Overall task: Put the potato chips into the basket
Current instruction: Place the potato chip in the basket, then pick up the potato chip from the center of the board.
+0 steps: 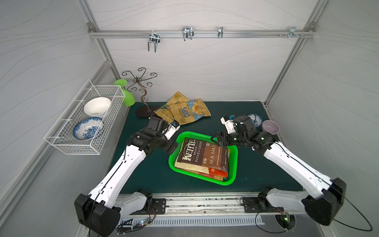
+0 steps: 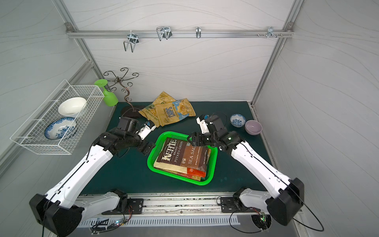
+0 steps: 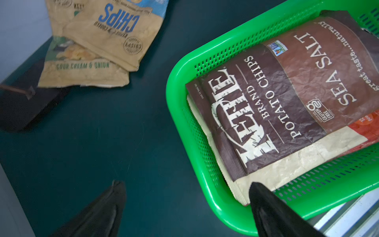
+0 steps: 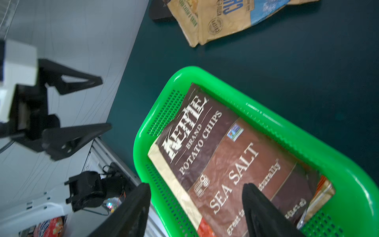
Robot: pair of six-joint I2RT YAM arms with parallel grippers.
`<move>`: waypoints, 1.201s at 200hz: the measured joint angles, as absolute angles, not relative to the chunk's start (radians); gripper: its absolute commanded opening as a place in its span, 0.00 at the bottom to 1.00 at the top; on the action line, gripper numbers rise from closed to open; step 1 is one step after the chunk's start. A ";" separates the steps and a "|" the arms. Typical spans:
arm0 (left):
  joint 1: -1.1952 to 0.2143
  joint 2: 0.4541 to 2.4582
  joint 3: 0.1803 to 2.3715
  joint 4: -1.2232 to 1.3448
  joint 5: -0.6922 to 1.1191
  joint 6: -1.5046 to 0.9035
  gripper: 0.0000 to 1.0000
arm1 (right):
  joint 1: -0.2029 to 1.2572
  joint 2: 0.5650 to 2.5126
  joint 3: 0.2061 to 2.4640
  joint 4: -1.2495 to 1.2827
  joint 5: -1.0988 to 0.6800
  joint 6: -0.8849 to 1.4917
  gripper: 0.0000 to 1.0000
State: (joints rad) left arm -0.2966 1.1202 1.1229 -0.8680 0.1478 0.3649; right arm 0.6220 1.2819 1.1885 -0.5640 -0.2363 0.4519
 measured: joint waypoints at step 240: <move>-0.133 0.967 0.845 -0.822 0.234 0.228 0.98 | 0.248 2.655 2.423 -0.627 -0.640 0.395 0.71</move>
